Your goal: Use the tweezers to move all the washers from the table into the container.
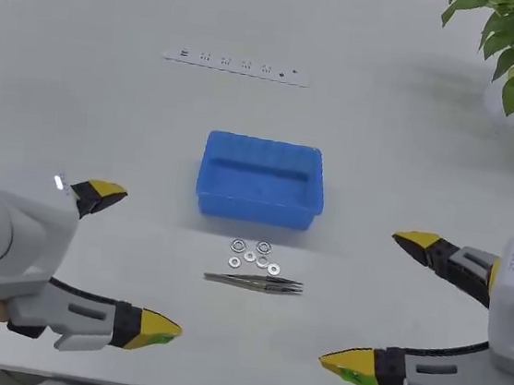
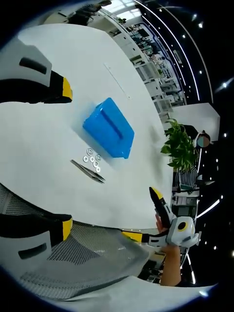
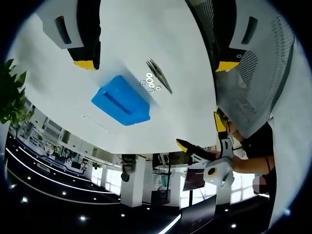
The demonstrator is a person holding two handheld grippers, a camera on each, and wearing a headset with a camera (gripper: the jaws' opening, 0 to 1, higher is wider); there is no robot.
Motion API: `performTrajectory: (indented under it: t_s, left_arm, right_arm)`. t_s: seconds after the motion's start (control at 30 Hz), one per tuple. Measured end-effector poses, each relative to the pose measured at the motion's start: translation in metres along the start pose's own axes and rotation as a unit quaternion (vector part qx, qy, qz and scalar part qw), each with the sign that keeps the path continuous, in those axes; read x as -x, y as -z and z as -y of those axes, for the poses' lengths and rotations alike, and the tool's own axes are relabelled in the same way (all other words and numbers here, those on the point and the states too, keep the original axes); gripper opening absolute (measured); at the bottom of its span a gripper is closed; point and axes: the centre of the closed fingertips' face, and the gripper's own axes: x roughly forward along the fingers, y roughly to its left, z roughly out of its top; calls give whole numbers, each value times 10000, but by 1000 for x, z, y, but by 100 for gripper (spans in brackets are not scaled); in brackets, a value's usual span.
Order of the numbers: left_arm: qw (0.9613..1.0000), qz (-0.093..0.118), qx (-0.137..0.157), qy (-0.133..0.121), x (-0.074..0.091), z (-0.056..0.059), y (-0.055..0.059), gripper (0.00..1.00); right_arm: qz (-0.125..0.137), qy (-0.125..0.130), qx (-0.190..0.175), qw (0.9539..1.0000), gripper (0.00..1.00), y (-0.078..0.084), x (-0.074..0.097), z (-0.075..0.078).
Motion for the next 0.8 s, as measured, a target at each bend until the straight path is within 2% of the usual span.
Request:
performTrajectory:
  t_s: [0.4, 0.67, 0.7, 0.8]
  left_arm:
    - [9999, -86, 31, 77, -7, 2, 6, 100]
    - [9999, -80, 88, -19, -16, -4, 11, 100]
    - [9999, -65, 139, -16, -17, -5, 11, 100]
    - [9989, 160, 437, 3, -21, -5, 6, 100]
  right_arm:
    - [-89, -44, 26, 9999, 95, 6, -5, 2]
    - [-187, -40, 75, 9998, 93, 10, -11, 9]
    - [-179, -25, 89, 9998, 90, 10, -12, 11]
    - [-138, 27, 110, 9998, 81, 9, -17, 15]
